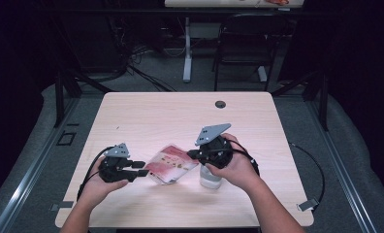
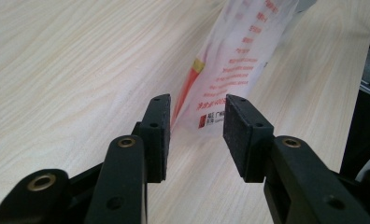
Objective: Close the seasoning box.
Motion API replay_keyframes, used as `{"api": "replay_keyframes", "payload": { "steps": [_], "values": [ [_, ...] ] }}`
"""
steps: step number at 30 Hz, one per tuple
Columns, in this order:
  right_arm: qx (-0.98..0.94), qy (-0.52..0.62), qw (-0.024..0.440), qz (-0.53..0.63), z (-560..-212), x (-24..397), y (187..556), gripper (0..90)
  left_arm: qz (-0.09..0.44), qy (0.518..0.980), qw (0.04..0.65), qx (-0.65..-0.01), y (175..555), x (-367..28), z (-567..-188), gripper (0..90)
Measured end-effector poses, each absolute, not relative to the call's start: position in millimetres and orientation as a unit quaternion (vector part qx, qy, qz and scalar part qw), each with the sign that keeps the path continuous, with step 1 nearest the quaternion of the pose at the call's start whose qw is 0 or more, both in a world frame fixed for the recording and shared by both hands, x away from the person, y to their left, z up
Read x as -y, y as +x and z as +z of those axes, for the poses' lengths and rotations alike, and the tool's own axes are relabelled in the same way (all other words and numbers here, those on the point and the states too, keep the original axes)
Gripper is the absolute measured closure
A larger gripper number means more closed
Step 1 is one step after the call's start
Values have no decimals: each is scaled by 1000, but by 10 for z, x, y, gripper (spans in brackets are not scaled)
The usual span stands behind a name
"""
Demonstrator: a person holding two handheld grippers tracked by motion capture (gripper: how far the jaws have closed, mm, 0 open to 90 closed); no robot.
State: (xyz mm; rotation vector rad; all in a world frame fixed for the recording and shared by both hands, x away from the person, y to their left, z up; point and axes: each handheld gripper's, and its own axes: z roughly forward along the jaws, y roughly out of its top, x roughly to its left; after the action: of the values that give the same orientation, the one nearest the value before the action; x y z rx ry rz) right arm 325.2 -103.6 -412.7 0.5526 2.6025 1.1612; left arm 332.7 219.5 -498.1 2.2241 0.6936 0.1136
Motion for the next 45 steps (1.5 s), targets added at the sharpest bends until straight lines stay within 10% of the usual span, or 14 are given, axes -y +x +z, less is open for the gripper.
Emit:
{"api": "replay_keyframes", "payload": {
  "steps": [45],
  "values": [
    [-878,179,78,437,-4107,745,3293,858,44,867,418,-269,3252,-2218,-4854,657]
  ]
}}
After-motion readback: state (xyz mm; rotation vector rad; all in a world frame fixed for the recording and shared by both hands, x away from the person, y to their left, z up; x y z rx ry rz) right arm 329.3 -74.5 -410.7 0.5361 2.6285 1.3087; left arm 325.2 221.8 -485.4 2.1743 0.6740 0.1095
